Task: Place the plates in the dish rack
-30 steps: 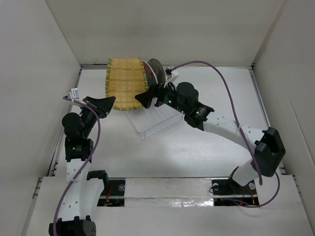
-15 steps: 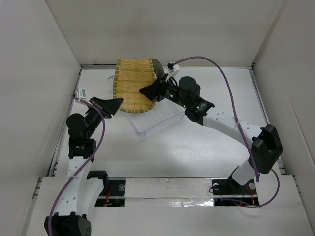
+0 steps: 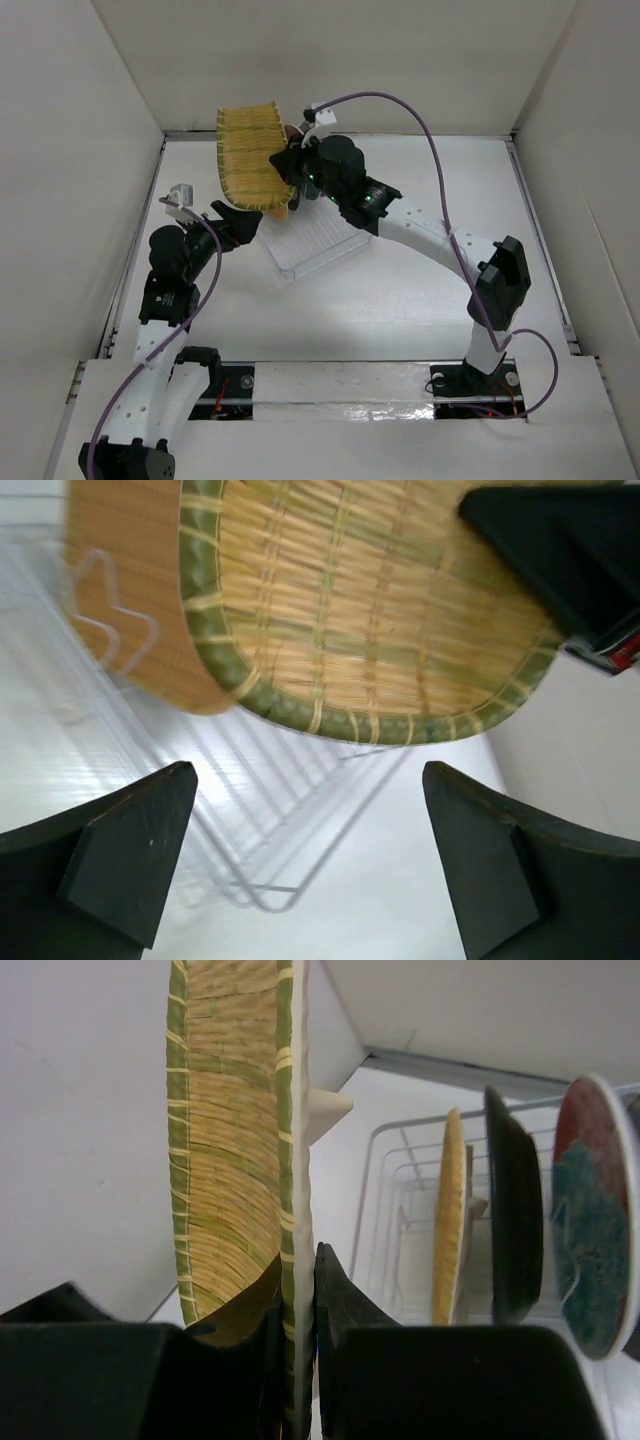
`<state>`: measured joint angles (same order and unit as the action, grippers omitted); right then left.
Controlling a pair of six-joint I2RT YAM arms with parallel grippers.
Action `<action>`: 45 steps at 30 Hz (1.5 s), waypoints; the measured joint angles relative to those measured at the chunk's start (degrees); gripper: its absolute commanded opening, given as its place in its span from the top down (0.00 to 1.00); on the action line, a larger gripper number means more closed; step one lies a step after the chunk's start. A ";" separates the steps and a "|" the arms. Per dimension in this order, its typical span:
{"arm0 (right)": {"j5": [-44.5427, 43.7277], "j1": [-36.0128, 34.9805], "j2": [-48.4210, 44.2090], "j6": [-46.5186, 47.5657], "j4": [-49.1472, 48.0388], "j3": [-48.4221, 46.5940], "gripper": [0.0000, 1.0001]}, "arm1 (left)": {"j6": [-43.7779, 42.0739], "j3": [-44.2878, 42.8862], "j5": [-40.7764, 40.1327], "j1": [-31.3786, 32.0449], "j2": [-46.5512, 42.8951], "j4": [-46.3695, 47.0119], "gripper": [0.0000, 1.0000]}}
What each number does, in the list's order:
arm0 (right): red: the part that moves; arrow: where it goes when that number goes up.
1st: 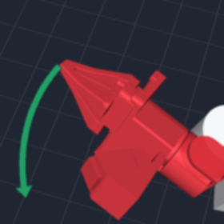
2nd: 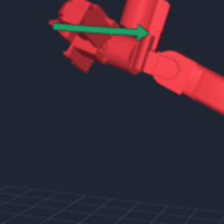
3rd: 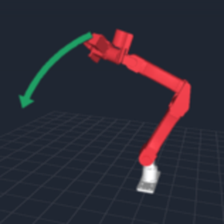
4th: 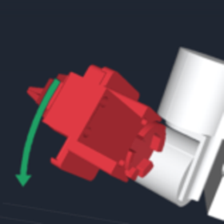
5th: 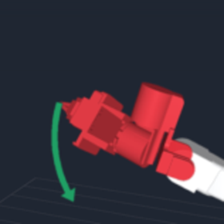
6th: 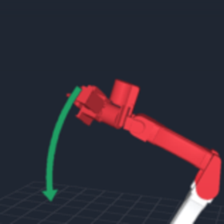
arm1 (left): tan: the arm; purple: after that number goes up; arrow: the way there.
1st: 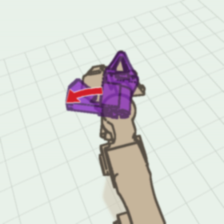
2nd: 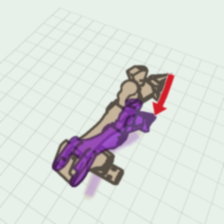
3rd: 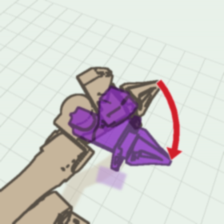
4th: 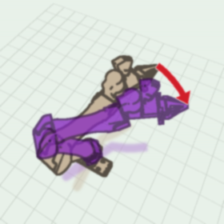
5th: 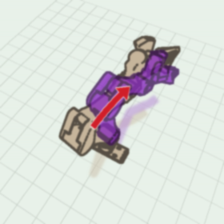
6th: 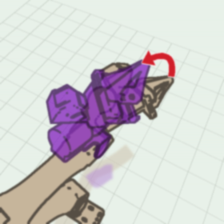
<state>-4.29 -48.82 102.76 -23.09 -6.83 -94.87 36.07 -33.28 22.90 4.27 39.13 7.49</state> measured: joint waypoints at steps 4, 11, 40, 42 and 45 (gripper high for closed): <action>-10.67 -2.75 5.05 6.05 5.44 -10.21 1.00 | -6.80 -3.50 -10.40 2.54 -2.54 -8.09 0.01; -27.41 -5.92 16.52 18.05 13.57 -30.56 1.00 | -13.46 -4.33 -25.81 8.46 -9.46 -17.27 1.00; -47.21 -7.85 44.68 37.77 -4.37 -44.46 1.00 | -17.18 -8.79 -38.62 17.86 -18.78 -22.12 1.00; -46.64 -7.85 44.68 37.29 -5.27 -43.52 1.00 | -17.16 -8.20 -38.36 17.86 -18.78 -21.90 1.00; -45.66 -7.85 45.00 36.39 -5.68 -41.72 1.00 | -17.16 -7.56 -38.25 17.86 -18.80 -21.64 1.00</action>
<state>-49.95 -56.66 147.76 13.30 -12.51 -136.59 18.92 -40.84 -15.35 22.13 20.34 -14.15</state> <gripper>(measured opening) 0.141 0.003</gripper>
